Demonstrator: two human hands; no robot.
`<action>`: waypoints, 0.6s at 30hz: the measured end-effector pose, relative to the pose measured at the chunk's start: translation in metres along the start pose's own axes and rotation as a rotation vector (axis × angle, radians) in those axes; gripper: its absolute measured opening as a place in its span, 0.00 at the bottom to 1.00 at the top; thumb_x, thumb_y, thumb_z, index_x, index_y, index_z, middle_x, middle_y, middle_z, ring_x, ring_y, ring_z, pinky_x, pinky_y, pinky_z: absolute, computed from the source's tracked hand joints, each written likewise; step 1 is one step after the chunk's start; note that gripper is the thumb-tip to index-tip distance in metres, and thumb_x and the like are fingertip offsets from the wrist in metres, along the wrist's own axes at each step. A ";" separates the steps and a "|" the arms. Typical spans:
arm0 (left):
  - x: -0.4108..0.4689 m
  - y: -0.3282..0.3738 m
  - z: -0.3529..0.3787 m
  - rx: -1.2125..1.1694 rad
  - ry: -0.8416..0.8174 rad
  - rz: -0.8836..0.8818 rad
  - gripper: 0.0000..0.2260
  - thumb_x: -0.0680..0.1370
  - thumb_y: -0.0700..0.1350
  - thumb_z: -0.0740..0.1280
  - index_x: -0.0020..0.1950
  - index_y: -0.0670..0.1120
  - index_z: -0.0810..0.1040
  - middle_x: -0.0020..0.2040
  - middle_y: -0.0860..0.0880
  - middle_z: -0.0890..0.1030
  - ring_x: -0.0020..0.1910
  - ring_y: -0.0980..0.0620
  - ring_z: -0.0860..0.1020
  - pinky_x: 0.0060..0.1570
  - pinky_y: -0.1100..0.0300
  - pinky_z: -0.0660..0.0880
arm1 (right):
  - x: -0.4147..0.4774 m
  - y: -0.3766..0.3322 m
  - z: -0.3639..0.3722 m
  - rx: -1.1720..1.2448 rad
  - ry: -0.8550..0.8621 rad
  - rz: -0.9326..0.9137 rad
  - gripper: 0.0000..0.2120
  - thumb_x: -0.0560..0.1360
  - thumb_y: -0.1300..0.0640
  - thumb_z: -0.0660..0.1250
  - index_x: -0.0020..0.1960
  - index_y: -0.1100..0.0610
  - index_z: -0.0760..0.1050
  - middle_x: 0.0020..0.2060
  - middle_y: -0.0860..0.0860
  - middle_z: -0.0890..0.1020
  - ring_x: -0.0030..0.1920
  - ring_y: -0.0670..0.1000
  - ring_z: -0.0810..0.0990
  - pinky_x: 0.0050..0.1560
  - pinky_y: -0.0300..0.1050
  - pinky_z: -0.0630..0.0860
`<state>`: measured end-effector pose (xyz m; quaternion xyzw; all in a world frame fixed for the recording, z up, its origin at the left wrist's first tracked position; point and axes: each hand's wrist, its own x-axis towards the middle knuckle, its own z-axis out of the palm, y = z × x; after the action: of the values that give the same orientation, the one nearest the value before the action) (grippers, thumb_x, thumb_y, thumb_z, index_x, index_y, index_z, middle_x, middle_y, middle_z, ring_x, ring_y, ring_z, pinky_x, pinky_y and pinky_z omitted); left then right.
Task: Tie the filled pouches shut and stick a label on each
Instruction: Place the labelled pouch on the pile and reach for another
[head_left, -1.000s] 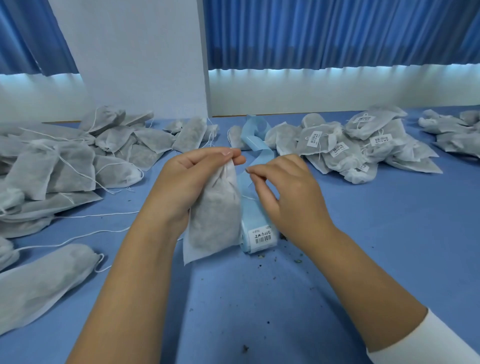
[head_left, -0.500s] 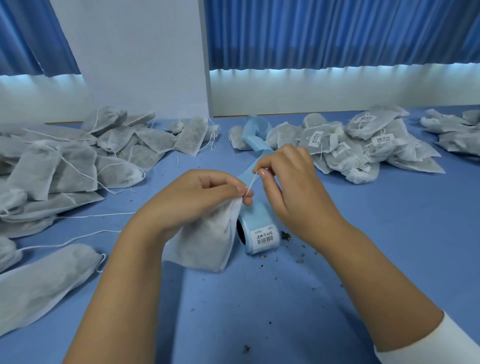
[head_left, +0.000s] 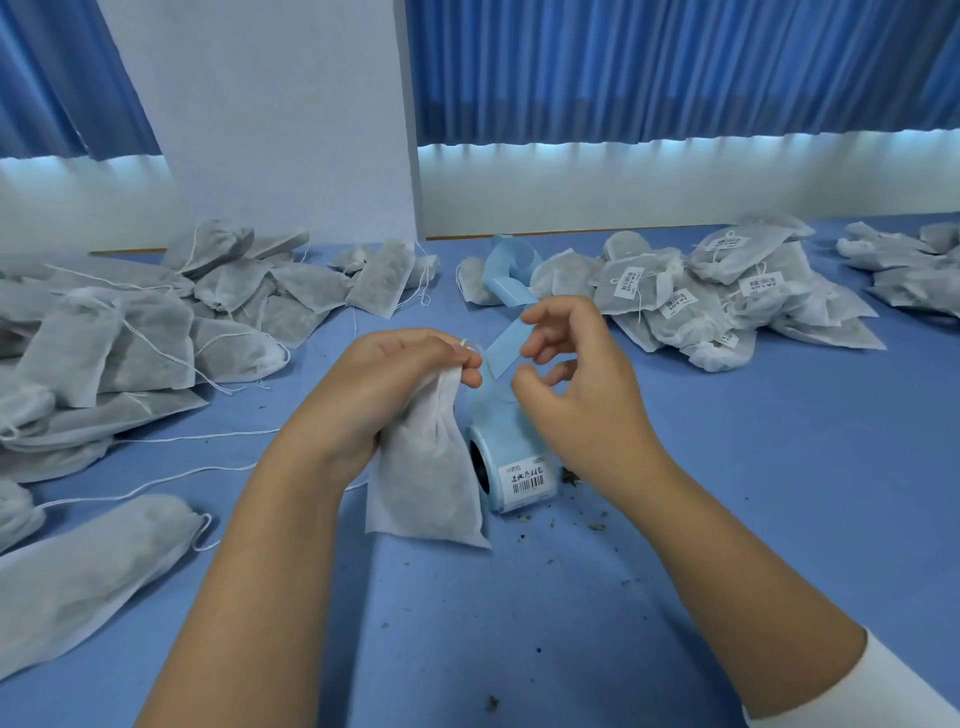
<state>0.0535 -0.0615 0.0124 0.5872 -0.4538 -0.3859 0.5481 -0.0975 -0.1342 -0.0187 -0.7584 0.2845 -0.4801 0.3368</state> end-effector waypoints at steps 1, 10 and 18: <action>0.000 0.000 0.000 0.004 -0.008 0.007 0.06 0.67 0.47 0.68 0.32 0.51 0.85 0.35 0.53 0.84 0.34 0.60 0.79 0.50 0.56 0.73 | 0.000 -0.003 0.000 0.114 -0.052 0.033 0.15 0.73 0.67 0.66 0.54 0.51 0.71 0.40 0.45 0.78 0.43 0.44 0.76 0.44 0.36 0.72; 0.000 -0.002 -0.001 0.002 -0.056 0.022 0.05 0.67 0.47 0.69 0.33 0.51 0.84 0.35 0.52 0.83 0.36 0.59 0.80 0.52 0.56 0.74 | 0.000 -0.003 0.003 0.432 -0.199 0.159 0.12 0.75 0.68 0.69 0.52 0.54 0.73 0.42 0.50 0.85 0.46 0.48 0.82 0.48 0.40 0.77; 0.000 -0.004 -0.001 0.046 -0.095 0.042 0.05 0.69 0.47 0.69 0.33 0.52 0.81 0.34 0.52 0.81 0.35 0.57 0.76 0.43 0.61 0.71 | 0.001 -0.001 0.002 0.401 -0.236 0.130 0.12 0.74 0.68 0.69 0.50 0.54 0.72 0.40 0.51 0.83 0.41 0.48 0.79 0.48 0.40 0.75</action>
<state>0.0552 -0.0609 0.0086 0.5710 -0.5003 -0.3912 0.5202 -0.0954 -0.1341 -0.0183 -0.7074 0.1906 -0.4122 0.5417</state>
